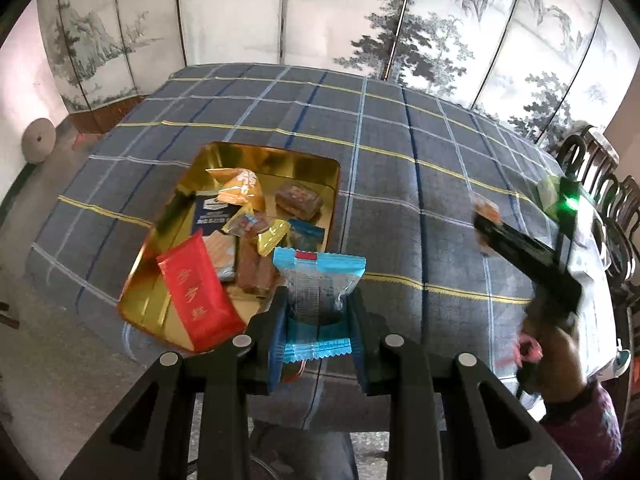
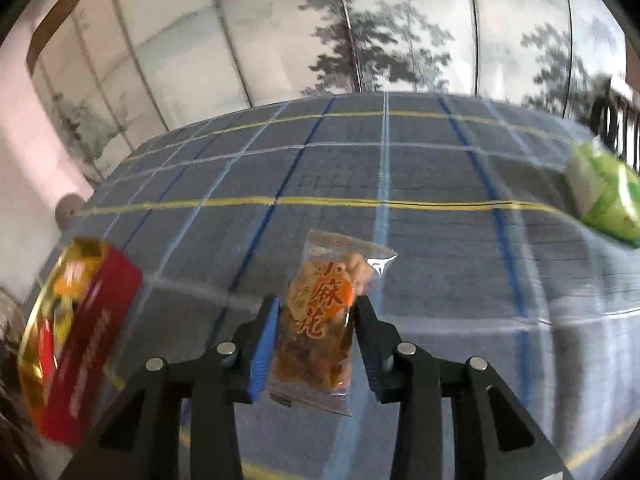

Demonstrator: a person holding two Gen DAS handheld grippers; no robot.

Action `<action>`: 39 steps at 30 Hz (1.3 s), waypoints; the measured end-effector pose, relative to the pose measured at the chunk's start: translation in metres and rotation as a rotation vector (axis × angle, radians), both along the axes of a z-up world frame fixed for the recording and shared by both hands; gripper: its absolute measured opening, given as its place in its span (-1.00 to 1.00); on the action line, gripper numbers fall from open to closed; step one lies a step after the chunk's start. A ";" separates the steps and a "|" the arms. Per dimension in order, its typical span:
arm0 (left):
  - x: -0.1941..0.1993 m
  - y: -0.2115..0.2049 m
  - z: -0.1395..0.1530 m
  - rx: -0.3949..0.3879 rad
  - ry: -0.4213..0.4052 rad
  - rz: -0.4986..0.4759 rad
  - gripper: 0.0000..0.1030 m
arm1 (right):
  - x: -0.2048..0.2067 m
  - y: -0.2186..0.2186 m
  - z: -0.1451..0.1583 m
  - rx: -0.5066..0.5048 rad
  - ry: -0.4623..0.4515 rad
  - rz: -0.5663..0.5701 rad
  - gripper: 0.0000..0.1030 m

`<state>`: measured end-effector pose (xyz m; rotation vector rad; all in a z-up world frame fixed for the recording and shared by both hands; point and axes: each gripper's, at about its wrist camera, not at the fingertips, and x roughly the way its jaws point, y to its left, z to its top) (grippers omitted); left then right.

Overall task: Organize snacks
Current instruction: 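Grasp the orange twist-snack packet with the right gripper while the left gripper holds the light-blue packet, then carry the light-blue packet over the gold tray and release it with the left gripper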

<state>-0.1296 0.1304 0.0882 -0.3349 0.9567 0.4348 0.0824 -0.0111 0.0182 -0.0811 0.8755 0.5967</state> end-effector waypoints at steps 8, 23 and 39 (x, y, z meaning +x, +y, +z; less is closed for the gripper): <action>-0.014 -0.018 0.003 0.064 -0.001 -0.005 -0.51 | -0.026 -0.055 -0.004 -0.031 -0.021 -0.021 -0.25; -0.023 -0.033 0.013 0.185 -0.007 -0.011 -0.49 | -0.027 -0.074 -0.022 -0.061 -0.028 -0.065 -0.25; -0.031 -0.016 0.007 0.205 -0.001 0.029 -0.47 | -0.026 -0.074 -0.022 -0.062 -0.028 -0.062 -0.25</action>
